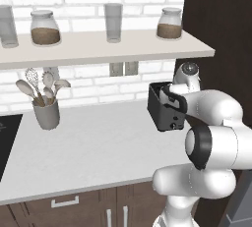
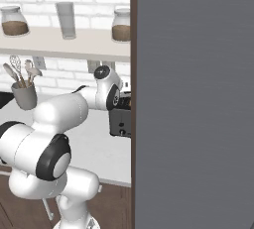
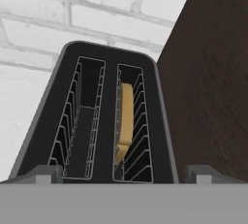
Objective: Start the toaster. Once the lever pops up, take the bread to the plate on the dining counter.
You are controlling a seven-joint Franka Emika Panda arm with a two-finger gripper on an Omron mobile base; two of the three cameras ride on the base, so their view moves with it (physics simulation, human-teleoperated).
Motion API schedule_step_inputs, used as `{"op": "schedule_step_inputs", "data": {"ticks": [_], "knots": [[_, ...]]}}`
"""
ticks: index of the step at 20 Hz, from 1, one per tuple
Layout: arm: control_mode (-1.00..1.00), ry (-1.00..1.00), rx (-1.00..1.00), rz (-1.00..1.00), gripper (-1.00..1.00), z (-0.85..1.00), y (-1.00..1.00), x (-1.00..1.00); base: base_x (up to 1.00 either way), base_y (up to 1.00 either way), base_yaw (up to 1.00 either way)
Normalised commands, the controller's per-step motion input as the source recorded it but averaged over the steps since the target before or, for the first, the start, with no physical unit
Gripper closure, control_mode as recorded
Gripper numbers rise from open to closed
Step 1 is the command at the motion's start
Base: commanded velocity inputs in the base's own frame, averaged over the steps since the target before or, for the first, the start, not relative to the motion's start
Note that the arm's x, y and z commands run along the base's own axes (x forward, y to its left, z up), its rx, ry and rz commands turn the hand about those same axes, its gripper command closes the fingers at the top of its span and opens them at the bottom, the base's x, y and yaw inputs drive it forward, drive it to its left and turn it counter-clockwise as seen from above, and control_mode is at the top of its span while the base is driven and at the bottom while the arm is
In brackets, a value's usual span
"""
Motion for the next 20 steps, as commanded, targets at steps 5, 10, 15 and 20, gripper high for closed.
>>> {"op": "schedule_step_inputs", "data": {"ticks": [5, 10, 15, 20], "knots": [[-1.00, 0.00, 0.00, 0.00, -1.00, 0.00, 0.00, 0.00, 0.00, 0.00, 0.00], [-1.00, 0.00, 0.00, 0.00, -1.00, 0.00, 0.00, 0.00, 0.00, 0.00, 0.00], [-1.00, 0.00, 0.00, 0.00, -1.00, 0.00, 0.00, 0.00, 0.00, 0.00, 0.00], [-1.00, 0.00, 0.00, 0.00, -1.00, 0.00, 0.00, 0.00, 0.00, 0.00, 0.00]]}}
